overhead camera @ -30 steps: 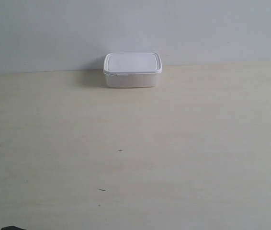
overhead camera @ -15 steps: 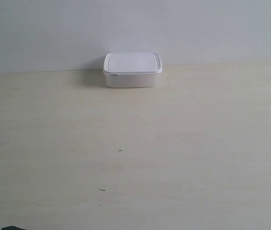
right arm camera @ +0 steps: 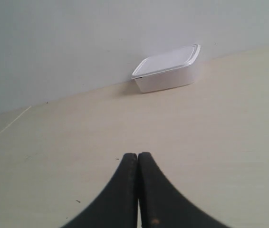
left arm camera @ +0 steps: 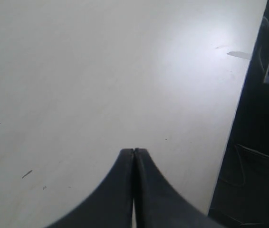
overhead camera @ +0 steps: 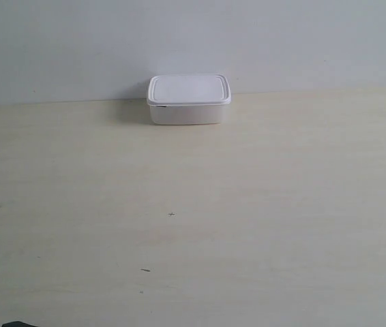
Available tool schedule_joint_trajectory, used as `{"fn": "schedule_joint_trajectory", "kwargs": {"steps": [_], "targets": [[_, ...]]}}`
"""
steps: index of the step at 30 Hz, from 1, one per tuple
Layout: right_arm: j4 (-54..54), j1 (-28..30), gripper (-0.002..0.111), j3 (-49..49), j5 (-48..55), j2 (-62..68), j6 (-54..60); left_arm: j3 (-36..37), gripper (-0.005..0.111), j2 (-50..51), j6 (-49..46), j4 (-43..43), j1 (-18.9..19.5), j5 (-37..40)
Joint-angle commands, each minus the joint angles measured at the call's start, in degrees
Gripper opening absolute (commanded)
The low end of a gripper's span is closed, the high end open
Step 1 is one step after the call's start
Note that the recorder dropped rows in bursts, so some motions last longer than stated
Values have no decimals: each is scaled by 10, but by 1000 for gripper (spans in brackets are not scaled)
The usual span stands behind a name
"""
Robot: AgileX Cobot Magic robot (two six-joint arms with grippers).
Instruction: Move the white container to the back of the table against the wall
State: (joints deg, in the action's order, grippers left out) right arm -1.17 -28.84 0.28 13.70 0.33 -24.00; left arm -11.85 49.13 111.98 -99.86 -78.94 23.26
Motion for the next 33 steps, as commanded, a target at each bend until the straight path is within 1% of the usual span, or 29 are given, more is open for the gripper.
{"fn": "schedule_joint_trajectory", "kwargs": {"steps": [1,14,23,25,26,29,31,32,33], "targets": [[2,-2,0,-3,4,-3,-5,3,0,-4,6,-1,-5,0],[5,4,0,-3,4,-3,-6,3,0,-4,6,-1,-5,0],[12,104,0,-3,4,-3,-6,3,0,-12,6,-1,-5,0],[12,126,0,-3,4,-3,-6,3,0,-16,6,-1,0,0],[12,135,0,-3,4,-3,-6,3,0,-19,6,-1,5,0],[12,166,0,-3,4,-3,-6,3,0,-38,6,-1,43,-17],[12,183,0,-3,4,-3,-6,3,0,-57,6,-1,82,-27],[12,196,0,-3,4,-3,-6,3,0,-78,6,-1,126,-30],[12,202,0,-3,4,-3,-6,3,0,-88,6,-1,149,-30]]}}
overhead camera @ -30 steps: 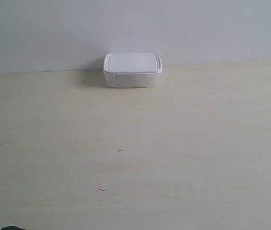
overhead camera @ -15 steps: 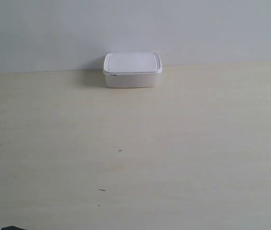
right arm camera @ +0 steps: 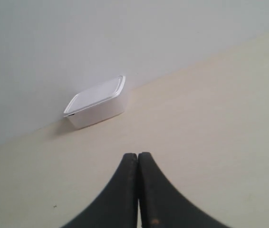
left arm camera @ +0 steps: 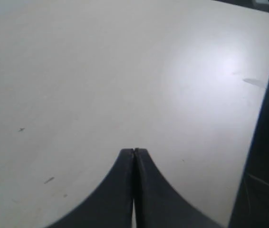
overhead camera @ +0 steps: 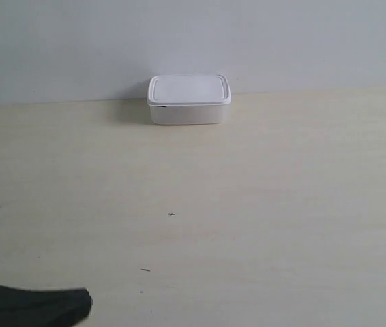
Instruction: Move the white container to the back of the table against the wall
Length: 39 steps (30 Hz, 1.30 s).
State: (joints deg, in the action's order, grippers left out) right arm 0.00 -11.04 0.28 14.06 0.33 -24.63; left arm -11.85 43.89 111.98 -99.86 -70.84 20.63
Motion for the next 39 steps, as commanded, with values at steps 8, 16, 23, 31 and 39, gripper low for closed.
{"fn": "schedule_joint_trajectory", "kwargs": {"steps": [8,16,23,31,39], "targets": [[0,106,0,-3,0,-3,0,3,0,-225,6,-1,279,-4],[0,135,0,-3,0,-3,1,3,0,-372,6,-1,413,-4],[0,144,0,-3,0,-3,1,3,0,-413,6,-1,516,-4],[0,144,0,-3,0,-3,1,3,0,-439,6,-1,639,-4],[0,143,0,-3,0,-3,0,3,0,-439,6,-1,687,-6]]}}
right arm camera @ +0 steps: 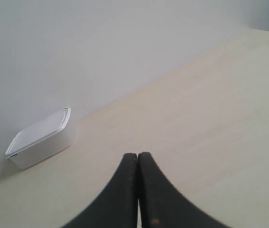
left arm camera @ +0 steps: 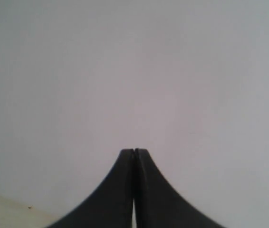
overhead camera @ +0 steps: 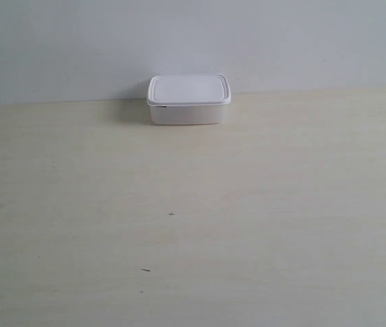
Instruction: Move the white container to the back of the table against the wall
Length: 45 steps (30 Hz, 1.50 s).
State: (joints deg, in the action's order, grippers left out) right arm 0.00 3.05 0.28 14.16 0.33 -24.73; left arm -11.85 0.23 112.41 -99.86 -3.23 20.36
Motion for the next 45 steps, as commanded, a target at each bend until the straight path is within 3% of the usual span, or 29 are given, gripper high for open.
{"fn": "schedule_joint_trajectory", "kwargs": {"steps": [1,7,25,27,28,29,30,33,36,39,43,45], "targets": [[0,2,0,-3,-1,-3,1,3,0,-2,2,-1,13,-4],[0,2,0,-3,-1,-3,1,3,0,-2,2,-1,33,-12],[0,2,0,-3,-1,-3,1,5,0,-2,-6,-1,32,-39],[0,2,0,-3,-1,-3,1,17,0,-2,-84,85,32,-55],[0,2,0,-3,-1,-3,2,41,0,-2,-216,172,32,-96],[0,2,0,-3,-1,-3,2,54,0,-2,-271,203,32,-119],[0,2,0,-3,-1,-3,2,84,0,-2,-387,259,32,-188],[0,2,0,-3,-1,-3,2,118,0,-2,-531,273,32,-341],[0,2,0,-3,-1,-3,2,118,0,-2,-512,318,32,-297],[0,2,0,-3,-1,-3,2,118,0,-2,-505,471,32,-175],[0,2,0,-3,-1,-3,2,118,0,-2,-505,490,32,-187],[0,2,0,-3,-1,-3,2,118,0,-2,-505,545,32,-167]]}}
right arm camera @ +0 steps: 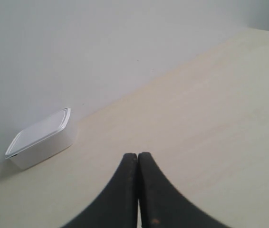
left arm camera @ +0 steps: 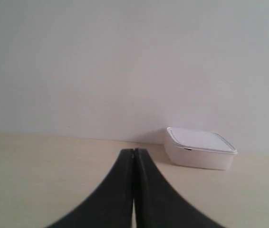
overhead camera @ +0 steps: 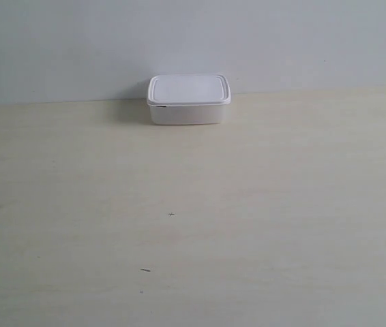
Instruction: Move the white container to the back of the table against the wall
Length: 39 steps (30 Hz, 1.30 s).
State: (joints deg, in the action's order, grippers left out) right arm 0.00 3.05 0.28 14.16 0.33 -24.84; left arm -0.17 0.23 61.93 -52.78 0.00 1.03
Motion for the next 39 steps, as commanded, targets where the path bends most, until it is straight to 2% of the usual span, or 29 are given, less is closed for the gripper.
{"fn": "schedule_joint_trajectory", "kwargs": {"steps": [1,4,7,12,17,19,27,39], "targets": [[0,2,0,-3,-1,-3,3,2,0,-2,-1,120,0,43],[0,2,0,-3,-1,-3,3,2,0,-2,-1,184,0,77],[0,2,0,-3,-1,-3,3,2,0,-2,-40,167,0,79],[0,2,0,-3,-1,-3,3,2,0,-2,-202,161,0,115],[0,2,0,-3,-1,-3,3,2,0,-2,-406,275,0,218],[0,2,0,-3,-1,-3,3,2,0,-2,-458,302,0,216],[0,2,0,-3,-1,-3,3,2,0,-2,-512,382,0,217],[0,2,0,-3,-1,-3,1,2,0,-2,-515,384,0,217]]}}
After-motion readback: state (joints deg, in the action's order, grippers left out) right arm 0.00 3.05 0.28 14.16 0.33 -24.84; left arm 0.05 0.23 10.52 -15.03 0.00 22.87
